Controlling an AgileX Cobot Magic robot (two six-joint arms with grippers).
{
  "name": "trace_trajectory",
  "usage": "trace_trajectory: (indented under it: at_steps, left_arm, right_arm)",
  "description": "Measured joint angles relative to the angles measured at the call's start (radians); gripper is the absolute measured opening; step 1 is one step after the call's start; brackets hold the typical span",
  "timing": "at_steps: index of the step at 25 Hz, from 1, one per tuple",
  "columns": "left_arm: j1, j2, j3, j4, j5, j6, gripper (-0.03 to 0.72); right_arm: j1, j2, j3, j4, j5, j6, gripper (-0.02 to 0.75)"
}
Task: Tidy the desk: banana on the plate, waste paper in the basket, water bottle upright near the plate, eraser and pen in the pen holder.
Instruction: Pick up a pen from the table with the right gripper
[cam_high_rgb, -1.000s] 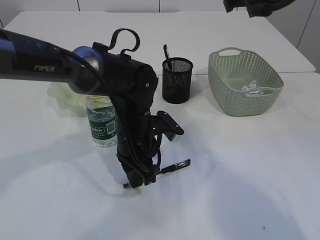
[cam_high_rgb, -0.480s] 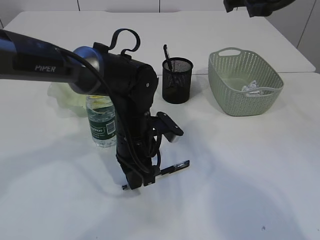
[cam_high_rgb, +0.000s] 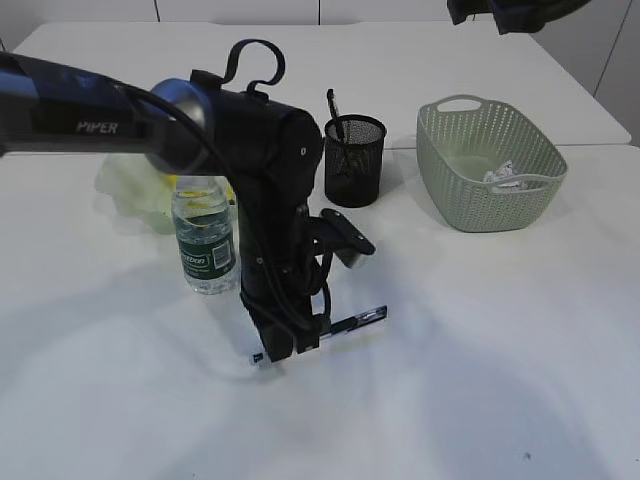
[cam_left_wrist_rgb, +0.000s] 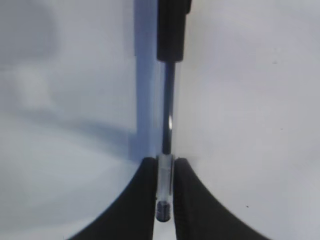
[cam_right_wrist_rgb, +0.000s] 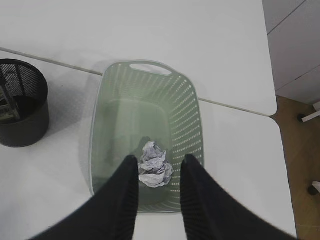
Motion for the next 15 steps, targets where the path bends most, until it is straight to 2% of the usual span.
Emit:
trace_trajectory:
  at_steps: [15]
  left_arm:
    - [0.0, 0.0, -0.151, 0.0, 0.058, -0.01, 0.041]
  right_arm:
    - [0.0, -0.023, 0.0, -0.028, -0.016, 0.029, 0.218]
